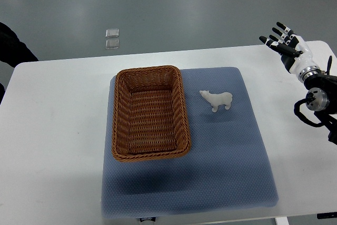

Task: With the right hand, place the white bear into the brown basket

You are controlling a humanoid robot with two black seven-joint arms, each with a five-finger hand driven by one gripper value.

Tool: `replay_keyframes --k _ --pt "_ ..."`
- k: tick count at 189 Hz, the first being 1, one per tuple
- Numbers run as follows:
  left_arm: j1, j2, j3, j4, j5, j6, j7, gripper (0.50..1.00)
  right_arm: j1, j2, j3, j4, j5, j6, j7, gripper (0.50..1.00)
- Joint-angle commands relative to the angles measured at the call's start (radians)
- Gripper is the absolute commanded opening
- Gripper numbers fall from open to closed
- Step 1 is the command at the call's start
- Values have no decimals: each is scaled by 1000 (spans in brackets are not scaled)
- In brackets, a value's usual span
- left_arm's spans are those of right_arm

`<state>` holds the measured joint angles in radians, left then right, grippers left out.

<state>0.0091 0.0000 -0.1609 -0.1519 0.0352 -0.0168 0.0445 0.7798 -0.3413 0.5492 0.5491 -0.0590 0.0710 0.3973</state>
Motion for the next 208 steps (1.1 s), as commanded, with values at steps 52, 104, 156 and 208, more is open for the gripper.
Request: replay_keyframes --k 52,104,156,208 --pt "0 0 0 0 0 0 0 1000 -1 -4 -3 0 -2 20 -8 924" --pt "0 0 0 0 0 -2 0 1000 -1 -5 -2 2 -59 47 -8 924" --pt "0 0 0 0 0 0 0 1000 -1 -4 -3 6 -84 49 -5 926" --pt "0 0 0 0 0 0 0 1000 -2 -7 -5 8 -162 115 -5 924"
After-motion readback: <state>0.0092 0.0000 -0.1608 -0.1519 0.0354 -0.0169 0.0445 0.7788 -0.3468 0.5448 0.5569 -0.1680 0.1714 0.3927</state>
